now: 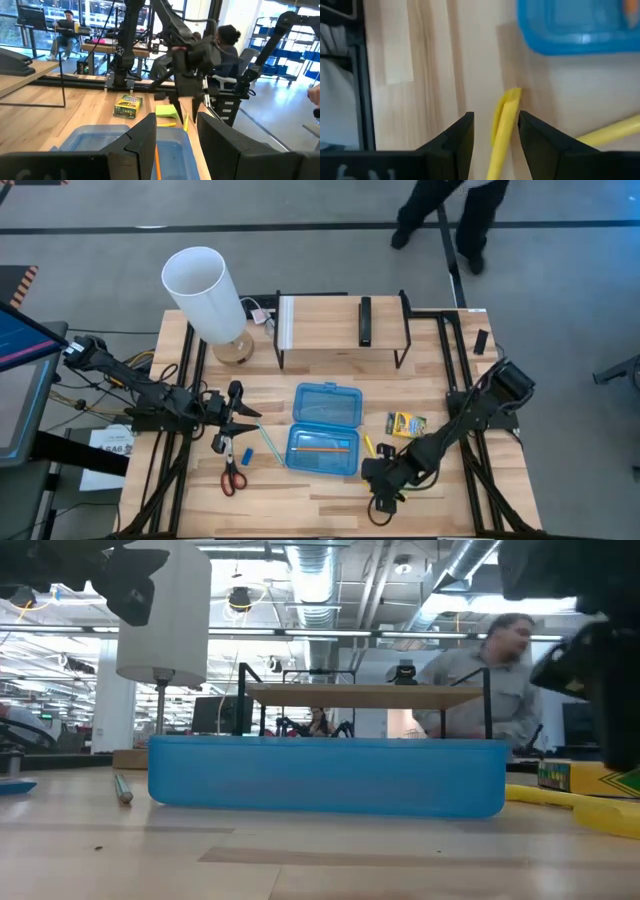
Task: Pack school essentials
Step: Put the bottom yellow pen into the blue supply box
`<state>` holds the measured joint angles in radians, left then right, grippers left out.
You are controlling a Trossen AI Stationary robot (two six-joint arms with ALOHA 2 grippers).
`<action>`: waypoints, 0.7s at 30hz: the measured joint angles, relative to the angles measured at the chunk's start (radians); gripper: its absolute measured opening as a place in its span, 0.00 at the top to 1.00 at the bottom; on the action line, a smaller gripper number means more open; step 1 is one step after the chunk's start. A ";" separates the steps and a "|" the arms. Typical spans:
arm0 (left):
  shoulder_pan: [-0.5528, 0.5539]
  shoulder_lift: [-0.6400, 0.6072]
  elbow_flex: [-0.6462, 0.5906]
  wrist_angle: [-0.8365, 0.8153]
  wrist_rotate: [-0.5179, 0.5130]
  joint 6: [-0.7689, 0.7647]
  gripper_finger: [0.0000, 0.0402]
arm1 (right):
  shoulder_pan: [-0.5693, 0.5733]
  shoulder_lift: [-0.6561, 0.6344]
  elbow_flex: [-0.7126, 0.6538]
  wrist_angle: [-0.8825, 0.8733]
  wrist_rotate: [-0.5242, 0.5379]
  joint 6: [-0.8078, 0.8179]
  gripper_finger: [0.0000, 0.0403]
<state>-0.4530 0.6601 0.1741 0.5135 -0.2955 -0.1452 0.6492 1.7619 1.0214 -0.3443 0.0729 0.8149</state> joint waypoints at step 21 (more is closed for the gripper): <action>0.000 0.000 0.000 0.000 0.000 -0.017 0.68 | 0.029 0.107 0.014 -0.113 -0.014 0.051 0.74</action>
<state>-0.4530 0.6604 0.1741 0.5140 -0.2955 -0.1620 0.6781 1.8691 1.0356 -0.4575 0.0589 0.8662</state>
